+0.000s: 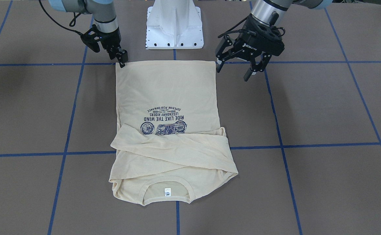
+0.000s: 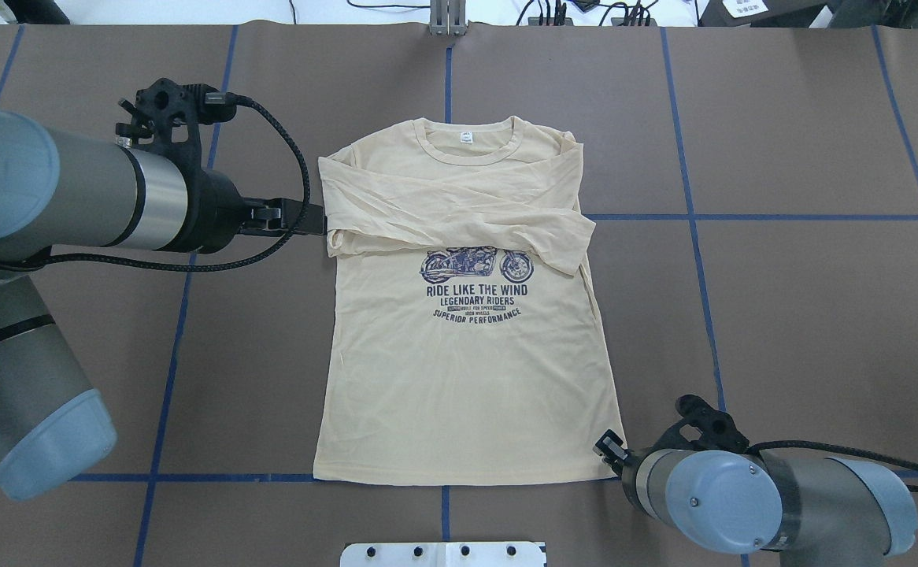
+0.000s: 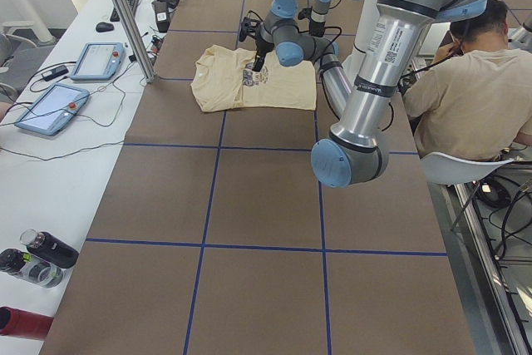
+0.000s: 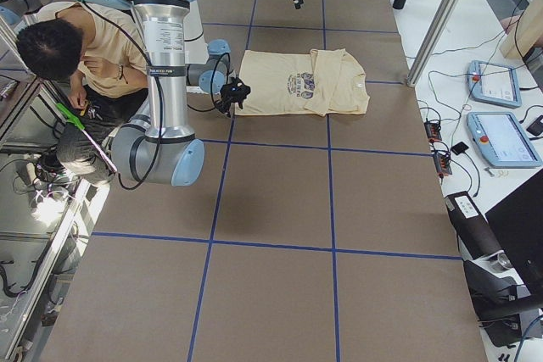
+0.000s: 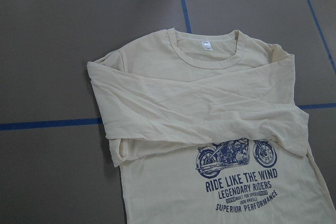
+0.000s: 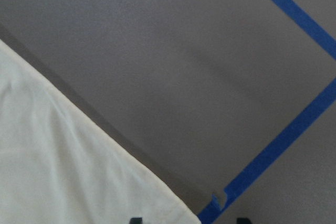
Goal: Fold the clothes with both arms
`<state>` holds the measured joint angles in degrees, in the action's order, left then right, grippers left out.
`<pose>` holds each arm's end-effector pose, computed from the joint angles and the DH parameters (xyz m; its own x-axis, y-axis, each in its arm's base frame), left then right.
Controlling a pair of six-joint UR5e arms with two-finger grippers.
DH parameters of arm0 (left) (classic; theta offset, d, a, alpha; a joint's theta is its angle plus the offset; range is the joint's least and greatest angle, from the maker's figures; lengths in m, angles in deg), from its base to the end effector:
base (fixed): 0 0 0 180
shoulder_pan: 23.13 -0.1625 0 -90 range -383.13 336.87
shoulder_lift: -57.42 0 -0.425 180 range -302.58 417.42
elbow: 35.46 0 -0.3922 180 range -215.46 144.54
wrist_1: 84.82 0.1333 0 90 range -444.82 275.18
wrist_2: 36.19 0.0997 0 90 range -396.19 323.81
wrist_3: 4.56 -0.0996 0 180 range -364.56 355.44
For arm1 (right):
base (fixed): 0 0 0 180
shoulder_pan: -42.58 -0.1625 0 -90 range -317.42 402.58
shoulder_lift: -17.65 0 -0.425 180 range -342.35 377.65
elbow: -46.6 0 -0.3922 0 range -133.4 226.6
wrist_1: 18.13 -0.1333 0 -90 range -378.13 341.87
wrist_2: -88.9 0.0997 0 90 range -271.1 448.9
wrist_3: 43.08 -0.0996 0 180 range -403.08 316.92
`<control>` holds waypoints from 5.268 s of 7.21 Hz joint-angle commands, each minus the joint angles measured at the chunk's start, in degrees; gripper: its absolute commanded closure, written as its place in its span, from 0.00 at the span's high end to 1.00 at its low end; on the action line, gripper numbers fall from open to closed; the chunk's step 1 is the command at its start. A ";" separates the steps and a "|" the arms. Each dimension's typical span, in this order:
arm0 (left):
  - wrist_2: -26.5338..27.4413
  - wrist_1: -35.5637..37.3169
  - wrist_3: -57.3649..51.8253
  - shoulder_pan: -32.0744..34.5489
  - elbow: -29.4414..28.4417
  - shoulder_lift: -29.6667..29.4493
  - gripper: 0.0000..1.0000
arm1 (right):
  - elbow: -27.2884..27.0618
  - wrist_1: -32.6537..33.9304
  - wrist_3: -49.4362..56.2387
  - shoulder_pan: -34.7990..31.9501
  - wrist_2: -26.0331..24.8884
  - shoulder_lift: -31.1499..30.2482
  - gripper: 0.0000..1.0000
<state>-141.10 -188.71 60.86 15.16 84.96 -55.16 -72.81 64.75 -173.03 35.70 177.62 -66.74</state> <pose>0.3468 -0.4110 0.1878 0.4520 0.1553 -0.8784 0.2475 0.9242 0.2907 -0.4836 -0.1949 0.3673 0.4779 0.7043 0.5250 -0.5759 0.7025 -0.4181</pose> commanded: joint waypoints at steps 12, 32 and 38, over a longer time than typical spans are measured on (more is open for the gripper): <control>1.29 0.35 0.06 -0.41 0.08 0.35 0.99 | -0.39 0.00 -0.30 -0.33 0.05 -0.08 0.19; 9.29 0.53 45.75 -28.62 0.36 8.18 0.75 | -9.09 1.32 -0.04 -8.86 11.12 -5.96 0.00; 9.46 0.70 47.96 -28.62 -8.18 2.90 0.64 | -8.82 1.32 -0.04 -8.41 10.95 -5.79 0.00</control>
<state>-131.65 -188.04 108.81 -13.37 77.56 -52.33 -81.61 66.08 -173.07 27.27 188.57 -72.53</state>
